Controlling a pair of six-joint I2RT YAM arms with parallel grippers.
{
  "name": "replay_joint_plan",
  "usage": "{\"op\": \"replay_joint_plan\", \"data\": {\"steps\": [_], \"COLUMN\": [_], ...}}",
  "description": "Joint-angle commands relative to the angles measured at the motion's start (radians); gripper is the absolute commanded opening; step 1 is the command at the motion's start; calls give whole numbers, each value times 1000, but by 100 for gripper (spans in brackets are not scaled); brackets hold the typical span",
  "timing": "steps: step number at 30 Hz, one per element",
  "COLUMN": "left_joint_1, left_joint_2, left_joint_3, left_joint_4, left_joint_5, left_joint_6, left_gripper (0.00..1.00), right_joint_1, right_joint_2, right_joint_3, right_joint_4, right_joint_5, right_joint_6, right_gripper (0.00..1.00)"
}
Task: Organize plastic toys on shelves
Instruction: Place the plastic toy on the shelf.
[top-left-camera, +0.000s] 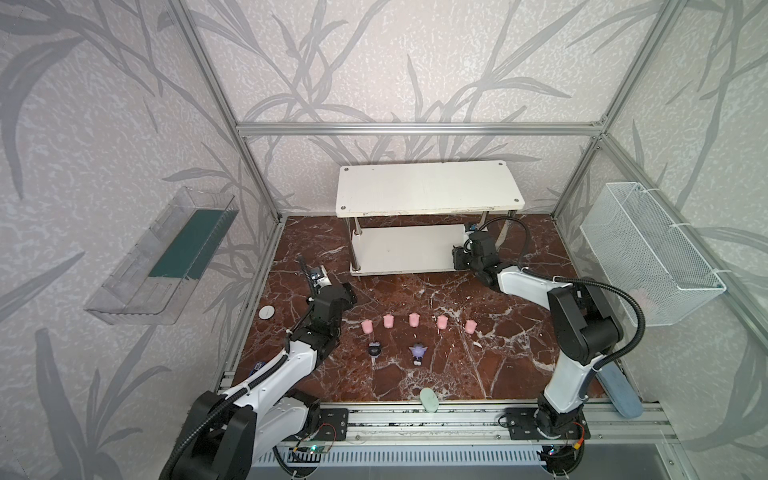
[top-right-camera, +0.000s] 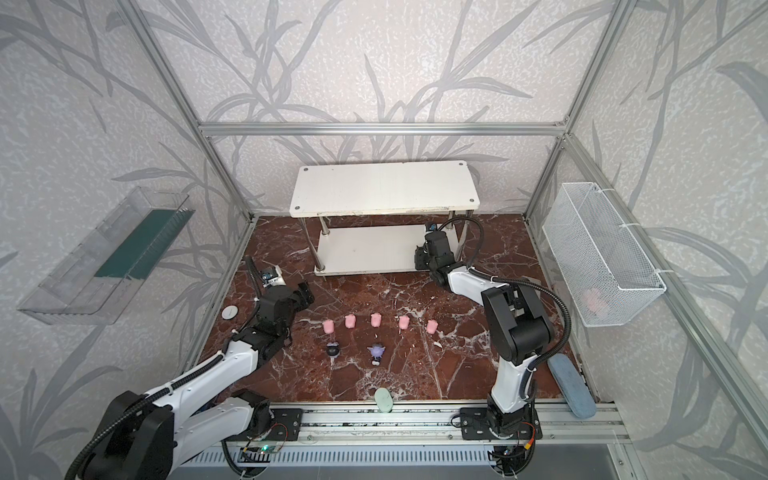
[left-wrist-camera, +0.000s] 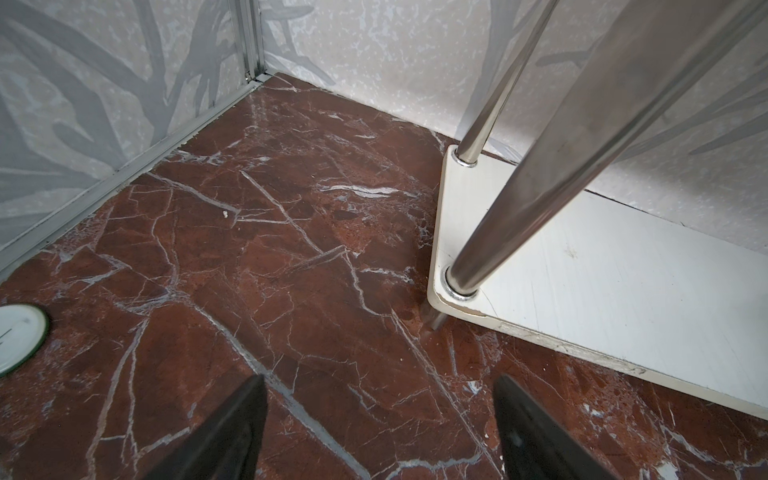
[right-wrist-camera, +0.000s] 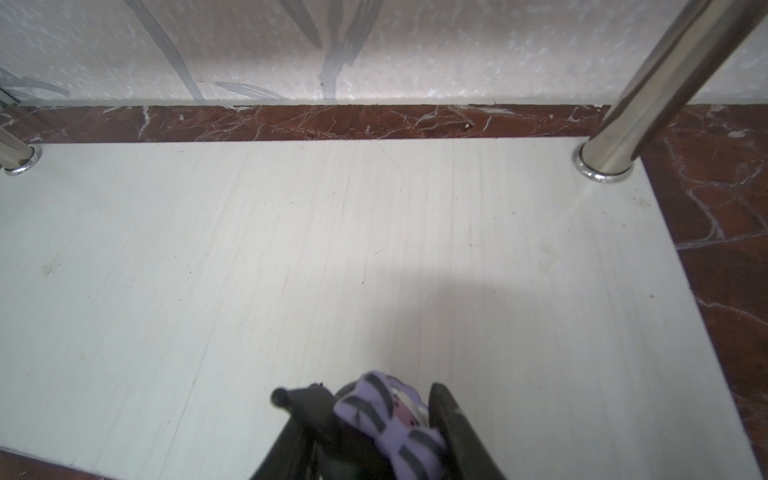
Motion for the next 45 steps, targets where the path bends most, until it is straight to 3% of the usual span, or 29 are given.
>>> {"op": "replay_joint_plan", "data": {"steps": [1, 11, 23, 45], "left_joint_1": [1, 1, 1, 1], "left_joint_2": [6, 20, 33, 27], "left_joint_3": [34, 32, 31, 25], "left_joint_4": [12, 21, 27, 30], "left_joint_5": [3, 5, 7, 3], "left_joint_6": [-13, -20, -24, -29], "left_gripper": [83, 83, 83, 84], "right_joint_1": [-20, -39, -40, -41], "right_joint_2": [24, 38, 43, 4], "right_joint_3": [22, 17, 17, -7], "right_joint_4": [12, 14, 12, 24], "right_joint_5": [2, -34, -29, -13], "right_joint_6": [28, 44, 43, 38], "right_gripper": [29, 31, 41, 51]}}
